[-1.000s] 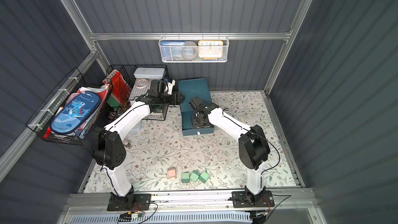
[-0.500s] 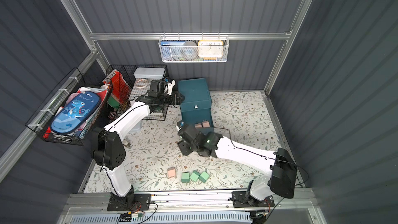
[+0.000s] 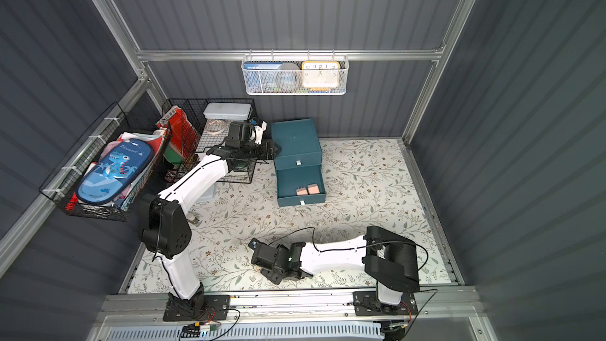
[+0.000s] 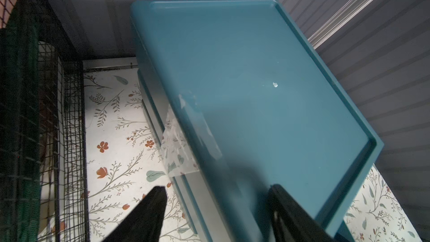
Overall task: Place the plugs into the drawer by color
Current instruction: Pick up the plug from the center of the board.
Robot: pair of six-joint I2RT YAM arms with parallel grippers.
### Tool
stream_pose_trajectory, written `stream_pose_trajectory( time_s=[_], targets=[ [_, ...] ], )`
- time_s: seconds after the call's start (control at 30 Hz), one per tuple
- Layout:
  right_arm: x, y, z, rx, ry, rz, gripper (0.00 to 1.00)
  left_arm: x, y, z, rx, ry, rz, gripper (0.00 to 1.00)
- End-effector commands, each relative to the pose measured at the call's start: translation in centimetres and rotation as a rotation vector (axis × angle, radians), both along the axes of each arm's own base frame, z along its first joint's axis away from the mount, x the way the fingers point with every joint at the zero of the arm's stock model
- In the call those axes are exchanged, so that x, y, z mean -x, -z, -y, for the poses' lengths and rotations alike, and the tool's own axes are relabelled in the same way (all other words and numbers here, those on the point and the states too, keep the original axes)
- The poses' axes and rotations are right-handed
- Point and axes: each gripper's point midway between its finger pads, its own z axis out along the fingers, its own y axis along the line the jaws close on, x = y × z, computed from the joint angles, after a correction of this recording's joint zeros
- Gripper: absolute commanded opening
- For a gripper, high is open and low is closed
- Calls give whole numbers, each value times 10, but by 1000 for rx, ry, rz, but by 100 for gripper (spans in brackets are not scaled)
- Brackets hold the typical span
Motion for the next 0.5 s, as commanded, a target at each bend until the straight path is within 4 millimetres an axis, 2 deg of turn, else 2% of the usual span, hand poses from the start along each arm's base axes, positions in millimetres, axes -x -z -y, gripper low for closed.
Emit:
stream_pose_trajectory(
  time_s=[0.0, 0.23, 0.47],
  targets=[
    [-3, 4, -9, -15, 11, 11, 63, 12, 25, -7, -65, 2, -68, 73],
    [-16, 19, -8, 34, 21, 63, 63, 14, 27, -8, -70, 2, -74, 73],
    [-45, 19, -3, 19, 88, 59, 63, 14, 28, -8, -71, 3, -74, 73]
  ],
)
